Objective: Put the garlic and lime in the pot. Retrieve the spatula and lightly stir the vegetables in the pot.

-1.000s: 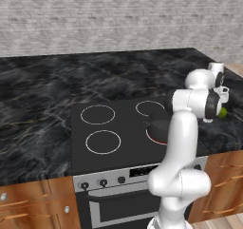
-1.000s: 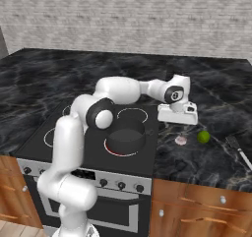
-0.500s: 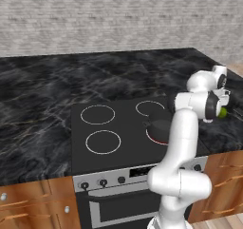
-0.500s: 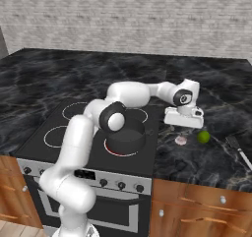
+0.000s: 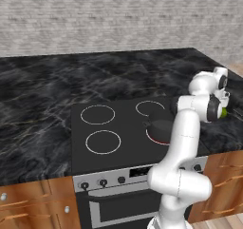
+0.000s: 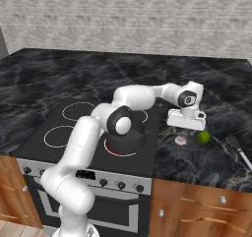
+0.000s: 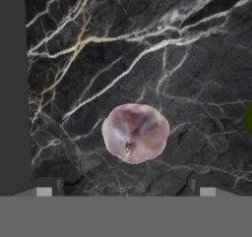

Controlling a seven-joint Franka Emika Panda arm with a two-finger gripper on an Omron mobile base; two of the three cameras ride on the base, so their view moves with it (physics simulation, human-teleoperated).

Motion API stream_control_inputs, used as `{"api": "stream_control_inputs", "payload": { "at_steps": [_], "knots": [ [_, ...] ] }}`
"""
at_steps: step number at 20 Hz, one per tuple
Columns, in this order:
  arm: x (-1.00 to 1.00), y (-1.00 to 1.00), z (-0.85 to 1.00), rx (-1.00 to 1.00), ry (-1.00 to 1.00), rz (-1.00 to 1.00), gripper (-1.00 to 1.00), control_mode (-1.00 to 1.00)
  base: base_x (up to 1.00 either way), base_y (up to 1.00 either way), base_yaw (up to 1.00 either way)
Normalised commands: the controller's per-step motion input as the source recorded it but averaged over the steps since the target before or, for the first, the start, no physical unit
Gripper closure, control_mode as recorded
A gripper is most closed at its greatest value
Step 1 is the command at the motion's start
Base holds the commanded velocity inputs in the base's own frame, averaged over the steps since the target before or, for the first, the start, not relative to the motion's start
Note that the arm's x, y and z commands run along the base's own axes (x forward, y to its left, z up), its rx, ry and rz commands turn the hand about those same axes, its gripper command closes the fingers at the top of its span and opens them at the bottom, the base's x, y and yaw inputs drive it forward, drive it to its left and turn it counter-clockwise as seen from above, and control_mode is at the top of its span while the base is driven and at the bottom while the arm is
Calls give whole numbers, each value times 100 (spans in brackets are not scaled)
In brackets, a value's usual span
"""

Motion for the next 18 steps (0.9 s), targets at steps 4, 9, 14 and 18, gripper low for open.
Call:
{"api": "stream_control_inputs", "payload": {
  "at_steps": [4, 9, 14, 18],
  "knots": [
    [1, 0, -34, 0, -3, 3, -100, -100, 0, 0, 0],
    [9, 0, -16, 0, -2, 1, -100, -100, 0, 0, 0],
    [-6, 2, -1, 0, 0, 1, -100, -100, 0, 0, 0],
    [-5, 13, -1, 0, 0, 9, -100, -100, 0, 0, 0]
  ]
}}
